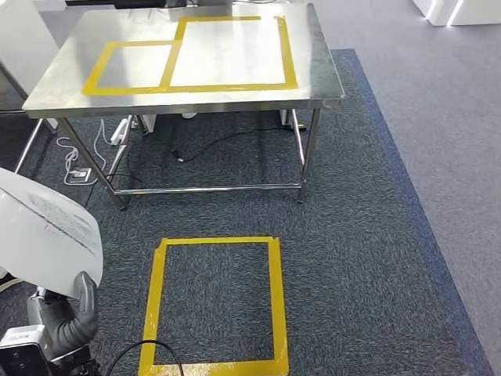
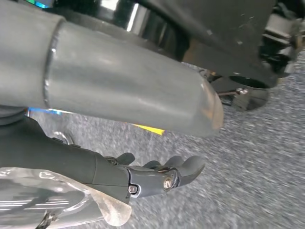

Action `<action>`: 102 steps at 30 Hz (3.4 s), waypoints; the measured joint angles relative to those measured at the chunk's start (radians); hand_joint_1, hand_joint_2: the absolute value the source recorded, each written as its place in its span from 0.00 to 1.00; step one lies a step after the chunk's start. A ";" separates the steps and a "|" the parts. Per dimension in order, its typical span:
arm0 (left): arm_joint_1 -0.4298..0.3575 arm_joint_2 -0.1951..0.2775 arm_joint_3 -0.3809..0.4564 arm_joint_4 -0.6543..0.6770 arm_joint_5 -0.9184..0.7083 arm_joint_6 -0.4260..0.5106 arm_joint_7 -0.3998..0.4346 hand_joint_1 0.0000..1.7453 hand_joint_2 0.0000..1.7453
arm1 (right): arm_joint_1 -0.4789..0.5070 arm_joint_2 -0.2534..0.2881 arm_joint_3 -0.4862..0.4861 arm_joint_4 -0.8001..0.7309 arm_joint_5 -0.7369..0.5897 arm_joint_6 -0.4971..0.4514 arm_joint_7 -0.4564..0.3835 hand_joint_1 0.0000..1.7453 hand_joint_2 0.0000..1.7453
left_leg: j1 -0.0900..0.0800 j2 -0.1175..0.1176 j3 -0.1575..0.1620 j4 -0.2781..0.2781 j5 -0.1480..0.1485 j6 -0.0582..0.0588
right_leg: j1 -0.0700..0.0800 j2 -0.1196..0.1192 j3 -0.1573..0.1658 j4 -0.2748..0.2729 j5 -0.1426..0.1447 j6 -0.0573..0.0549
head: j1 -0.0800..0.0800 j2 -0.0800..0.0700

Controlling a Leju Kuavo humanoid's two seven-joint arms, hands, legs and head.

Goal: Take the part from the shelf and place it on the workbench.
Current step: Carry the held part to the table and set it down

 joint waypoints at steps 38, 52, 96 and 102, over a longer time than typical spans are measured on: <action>0.005 0.008 -0.003 0.005 -0.010 0.023 0.001 1.00 1.00 | -0.002 -0.002 0.000 0.000 -0.020 -0.001 -0.018 0.00 0.00 | 0.008 -0.077 0.025 -0.036 -0.013 0.041 | 0.000 0.092 -0.092 0.158 -0.086 0.036 | 0.012 0.000; 0.004 0.008 -0.004 0.005 -0.008 0.036 0.001 1.00 1.00 | 0.004 -0.002 -0.001 0.000 -0.019 -0.002 -0.011 0.00 0.00 | 0.006 -0.082 0.060 0.036 -0.118 0.001 | -0.002 0.095 -0.048 -0.001 0.042 -0.011 | 0.009 0.000; -0.001 0.020 -0.004 0.008 -0.002 0.042 0.003 1.00 1.00 | 0.000 -0.003 -0.001 0.001 -0.026 0.011 -0.002 0.00 0.00 | 0.018 -0.075 0.000 0.002 -0.034 0.012 | -0.005 0.094 0.024 -0.001 -0.049 0.033 | 0.004 0.000; -0.003 0.019 -0.005 0.008 -0.004 0.041 0.003 1.00 1.00 | -0.001 -0.003 0.000 0.001 -0.027 0.012 -0.002 0.00 0.00 | 0.017 -0.075 0.035 -0.007 -0.060 0.037 | -0.004 0.095 -0.173 0.302 -0.128 0.040 | 0.012 0.000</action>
